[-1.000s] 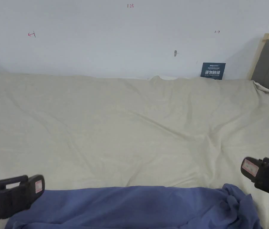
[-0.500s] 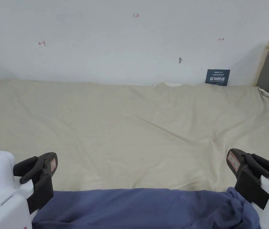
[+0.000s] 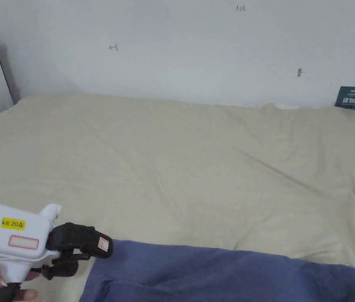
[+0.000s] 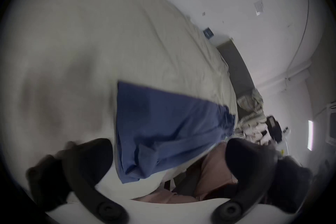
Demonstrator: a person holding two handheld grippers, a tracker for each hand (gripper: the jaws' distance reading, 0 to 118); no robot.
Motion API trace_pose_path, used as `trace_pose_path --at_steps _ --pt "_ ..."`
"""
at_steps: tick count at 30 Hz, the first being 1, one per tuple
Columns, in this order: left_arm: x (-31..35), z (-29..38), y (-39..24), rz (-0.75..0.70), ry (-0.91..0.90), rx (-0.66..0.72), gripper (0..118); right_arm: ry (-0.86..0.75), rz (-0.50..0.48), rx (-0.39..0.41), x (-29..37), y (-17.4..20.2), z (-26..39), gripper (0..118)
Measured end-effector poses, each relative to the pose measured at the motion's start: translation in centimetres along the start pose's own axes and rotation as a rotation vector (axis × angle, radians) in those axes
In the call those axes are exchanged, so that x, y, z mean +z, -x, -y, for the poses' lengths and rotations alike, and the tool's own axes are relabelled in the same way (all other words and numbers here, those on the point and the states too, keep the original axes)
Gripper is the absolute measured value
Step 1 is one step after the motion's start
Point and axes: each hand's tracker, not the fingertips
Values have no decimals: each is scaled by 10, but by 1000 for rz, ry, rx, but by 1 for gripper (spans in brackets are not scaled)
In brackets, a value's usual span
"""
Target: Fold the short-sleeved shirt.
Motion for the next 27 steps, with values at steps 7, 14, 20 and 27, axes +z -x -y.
trace_pose_path --at_steps 7,14,20,27 --pt "-46 -2 47 37 98 52 118 74 -37 28 -10 13 5 0" --pt "-64 -6 39 232 52 117 118 116 -57 34 -23 16 11 0" --pt "-74 -7 13 163 52 77 68 173 -54 -18 -35 13 21 0" --pt "-69 -6 -14 -171 -5 -5 4 186 -55 -23 -32 7 29 0"
